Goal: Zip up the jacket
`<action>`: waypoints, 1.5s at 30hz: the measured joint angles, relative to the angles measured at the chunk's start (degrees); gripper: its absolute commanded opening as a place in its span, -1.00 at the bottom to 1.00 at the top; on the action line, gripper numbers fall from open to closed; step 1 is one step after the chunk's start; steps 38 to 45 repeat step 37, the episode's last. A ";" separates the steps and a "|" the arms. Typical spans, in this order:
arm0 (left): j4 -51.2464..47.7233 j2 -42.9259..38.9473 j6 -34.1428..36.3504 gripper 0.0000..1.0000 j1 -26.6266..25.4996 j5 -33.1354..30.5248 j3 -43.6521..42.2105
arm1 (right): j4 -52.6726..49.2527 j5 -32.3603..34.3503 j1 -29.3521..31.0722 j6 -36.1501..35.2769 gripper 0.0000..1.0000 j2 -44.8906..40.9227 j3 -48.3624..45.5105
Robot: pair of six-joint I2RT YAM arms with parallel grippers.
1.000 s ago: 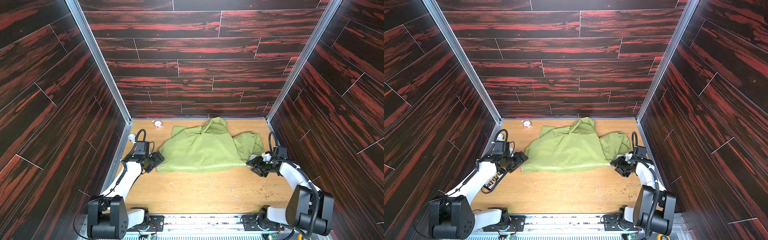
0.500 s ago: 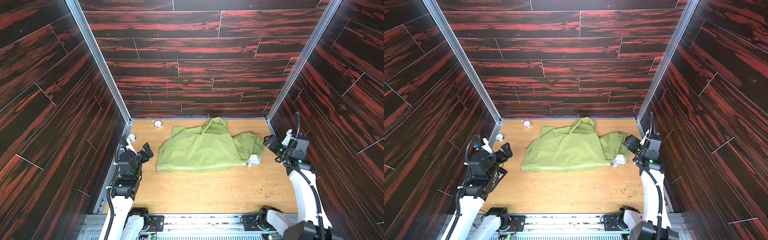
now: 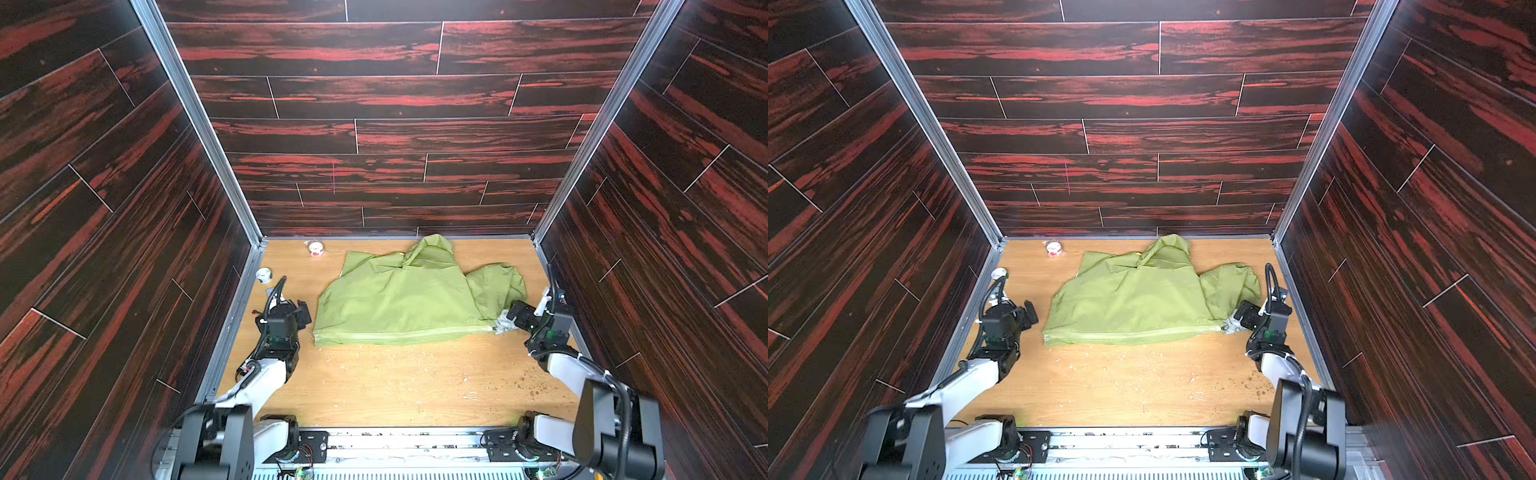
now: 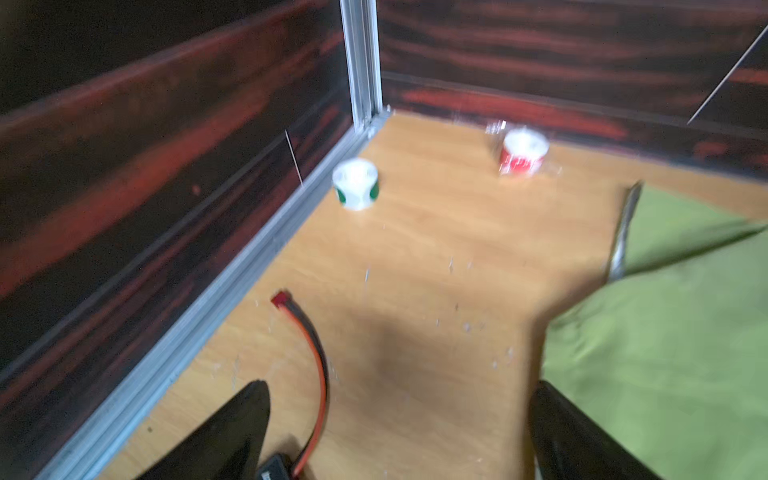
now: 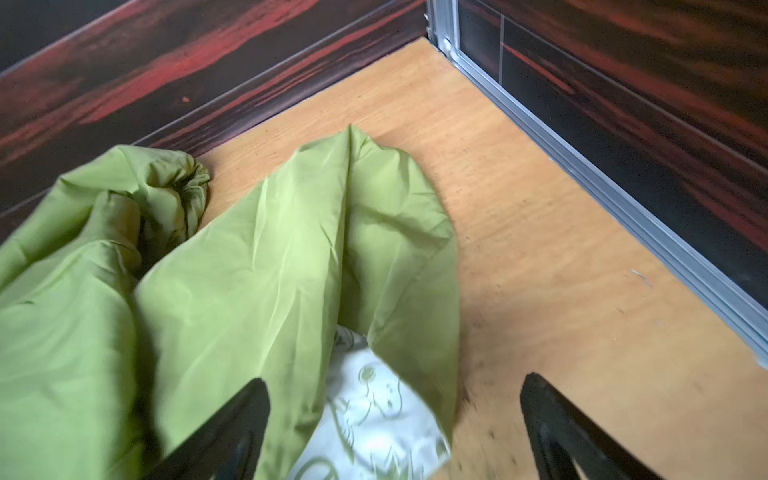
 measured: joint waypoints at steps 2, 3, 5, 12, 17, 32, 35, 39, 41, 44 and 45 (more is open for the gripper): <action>6.40 5.64 0.42 0.99 0.00 -0.22 -1.38 | 6.10 1.53 0.83 -1.11 0.90 4.42 0.04; 7.74 7.58 0.70 0.99 0.00 0.28 -1.40 | 8.28 2.27 1.38 -1.79 0.95 5.95 -0.02; 10.97 11.50 1.75 0.99 0.00 2.38 -1.07 | 14.25 5.14 4.09 -3.85 0.97 8.39 -1.20; 17.53 19.37 2.89 0.99 0.09 4.87 1.42 | 32.48 7.78 9.79 -10.16 0.98 13.07 -7.21; 18.88 19.37 2.36 0.99 0.63 4.85 2.60 | 36.87 7.78 10.23 -11.93 0.97 13.99 -8.83; 18.14 19.37 2.14 0.99 0.63 4.85 2.69 | 37.77 6.12 9.01 -12.31 0.98 13.99 -7.93; 18.14 19.37 2.14 0.99 0.63 4.87 2.69 | 36.59 4.04 7.45 -12.00 0.98 13.99 -6.67; 18.14 19.37 2.12 0.99 0.63 4.85 2.69 | 36.46 3.23 6.84 -11.76 0.98 13.99 -6.36; 18.14 19.37 2.12 0.99 0.63 4.85 2.69 | 36.46 3.23 6.84 -11.76 0.98 13.99 -6.36; 18.14 19.37 2.12 0.99 0.63 4.85 2.69 | 36.46 3.23 6.84 -11.76 0.98 13.99 -6.36; 18.14 19.37 2.12 0.99 0.63 4.85 2.69 | 36.46 3.23 6.84 -11.76 0.98 13.99 -6.36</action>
